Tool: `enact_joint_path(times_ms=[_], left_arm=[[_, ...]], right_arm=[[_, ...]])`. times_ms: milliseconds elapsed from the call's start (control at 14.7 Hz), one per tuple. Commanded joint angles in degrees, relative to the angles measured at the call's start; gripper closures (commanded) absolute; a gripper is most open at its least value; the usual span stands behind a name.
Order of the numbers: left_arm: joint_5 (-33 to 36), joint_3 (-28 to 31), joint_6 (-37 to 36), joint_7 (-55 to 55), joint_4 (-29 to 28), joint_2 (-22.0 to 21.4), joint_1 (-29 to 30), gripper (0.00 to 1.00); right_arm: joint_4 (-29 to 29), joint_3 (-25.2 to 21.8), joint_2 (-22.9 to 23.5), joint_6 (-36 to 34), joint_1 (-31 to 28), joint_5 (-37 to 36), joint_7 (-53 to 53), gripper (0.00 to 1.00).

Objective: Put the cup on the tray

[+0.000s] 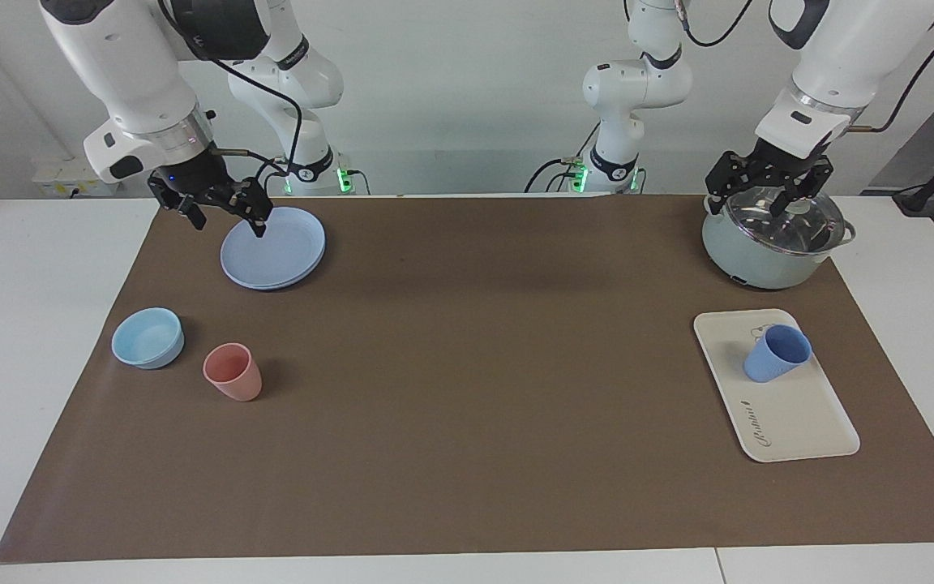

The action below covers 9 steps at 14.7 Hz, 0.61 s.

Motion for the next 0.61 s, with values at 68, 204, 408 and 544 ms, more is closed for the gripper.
enact_joint_path(times_ms=[68,204,408,544], left_arm=[[0.86,-0.16,0.58,0.53,-0.46,-0.71,0.28,0.00],[0.86,-0.16,0.49,0.53,-0.46,-0.80,0.19,0.00],[0.86,-0.16,0.41,0.62,-0.54,-0.80,0.19,0.00],[0.86,-0.16,0.14,0.53,-0.72,-0.89,0.19,0.00]], right_arm=[[1.06,-1.11,-0.57,-2.69,2.90,-1.36,-1.60,0.00],[1.06,-7.25,-1.27,-3.05,7.30,-1.10,-1.69,0.00],[1.06,-8.24,-1.27,-3.05,7.76,-0.74,-2.12,0.00],[1.06,-8.07,-1.36,-3.05,7.23,-0.83,-2.30,0.00]])
